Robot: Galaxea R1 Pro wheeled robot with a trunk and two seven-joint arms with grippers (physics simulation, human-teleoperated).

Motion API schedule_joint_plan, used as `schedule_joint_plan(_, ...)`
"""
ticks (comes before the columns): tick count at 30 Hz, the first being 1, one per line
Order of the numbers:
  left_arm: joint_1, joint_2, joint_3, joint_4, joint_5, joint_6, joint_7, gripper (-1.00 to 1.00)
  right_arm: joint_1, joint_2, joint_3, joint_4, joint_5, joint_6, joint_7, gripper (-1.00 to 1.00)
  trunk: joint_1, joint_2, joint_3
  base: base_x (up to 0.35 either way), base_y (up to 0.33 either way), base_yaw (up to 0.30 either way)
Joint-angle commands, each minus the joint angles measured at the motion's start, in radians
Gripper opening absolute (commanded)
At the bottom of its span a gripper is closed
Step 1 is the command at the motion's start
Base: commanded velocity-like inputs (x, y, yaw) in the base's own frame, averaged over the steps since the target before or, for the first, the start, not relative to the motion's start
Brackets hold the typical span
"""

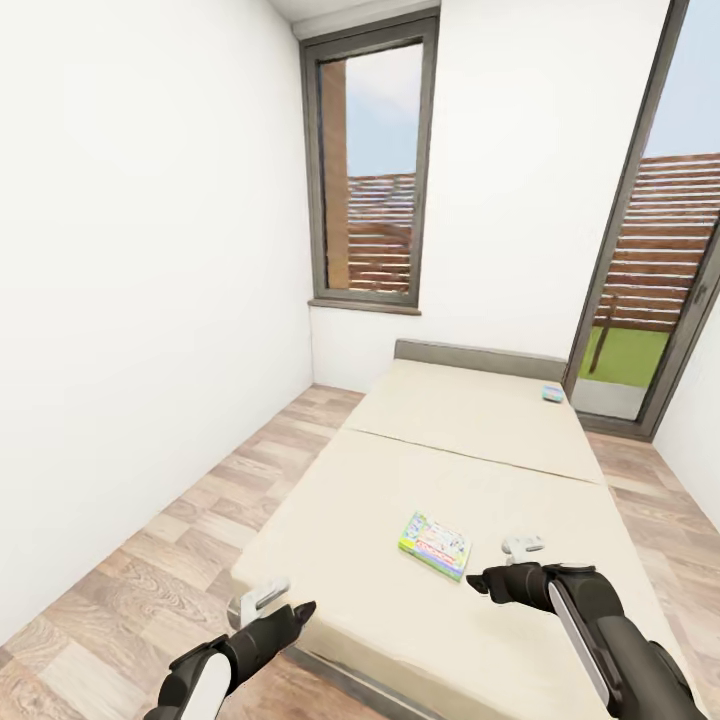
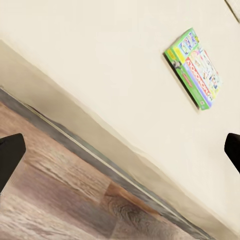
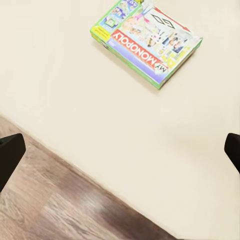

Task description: Put all the toys in the child's room - the three board games (two on the bed and one on the table), the two jigsaw puzzles on the table, and the tennis ball on the table - inside the toy box on the table in the child's room.

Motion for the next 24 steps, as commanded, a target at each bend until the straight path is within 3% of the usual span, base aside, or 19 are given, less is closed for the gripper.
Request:
schedule_joint_plan(1,-0.001,0.000,0.000,-0.001,0.010,0.004,0.006,1.00,-0.002,-0.001,-0.001,0.000,0.000,0.005,0.000,1.00,0.001,-0.001,-0.001,0.287,0.062,0.002)
schedule_joint_plan(4,-0.001,0.000,0.000,-0.001,0.010,0.004,0.007,1.00,-0.006,-0.001,-0.011,0.005,0.001,0.006,-0.001,1.00,0.001,-0.001,-0.001,0.233,0.047,0.001)
schedule_joint_plan(5,-0.001,0.000,-0.001,-0.001,0.012,0.004,0.007,1.00,-0.053,-0.001,-0.056,0.069,0.002,0.021,-0.001,1.00,0.001,-0.001,-0.001,0.082,0.016,0.000)
schedule_joint_plan(11,-0.001,0.000,-0.001,-0.001,0.013,0.004,0.004,1.00,-0.139,-0.002,-0.082,0.209,0.003,0.031,0.000,1.00,0.001,-0.001,-0.001,0.056,0.011,0.000)
schedule_joint_plan(14,-0.001,-0.001,0.001,-0.002,0.018,0.004,0.002,1.00,-0.268,-0.015,-0.096,0.420,0.006,0.025,0.001,1.00,0.001,-0.001,-0.001,0.027,0.005,0.000)
schedule_joint_plan(15,-0.001,-0.001,0.001,-0.002,0.018,0.004,0.002,1.00,-0.268,-0.015,-0.096,0.420,0.006,0.025,0.001,1.00,0.001,-0.001,-0.001,0.021,0.004,0.000)
schedule_joint_plan(17,-0.001,-0.001,0.002,-0.005,0.021,0.005,0.002,1.00,-0.356,-0.032,-0.101,0.574,0.006,0.000,0.003,1.00,0.001,-0.001,-0.001,0.015,0.003,0.000)
schedule_joint_plan(18,-0.001,-0.001,0.002,-0.005,0.021,0.005,0.002,1.00,-0.356,-0.032,-0.101,0.574,0.006,0.000,0.003,1.00,0.001,-0.001,-0.001,0.014,0.003,0.000)
schedule_joint_plan(22,-0.001,-0.002,0.003,-0.011,0.024,0.007,0.000,1.00,-0.468,-0.056,-0.104,0.770,0.005,-0.056,0.004,1.00,0.001,-0.001,-0.001,0.009,0.002,0.000)
schedule_joint_plan(24,-0.001,-0.002,0.002,-0.014,0.024,0.008,0.000,1.00,-0.498,-0.060,-0.105,0.816,0.004,-0.074,0.004,1.00,0.001,-0.001,-0.001,0.006,0.001,0.000)
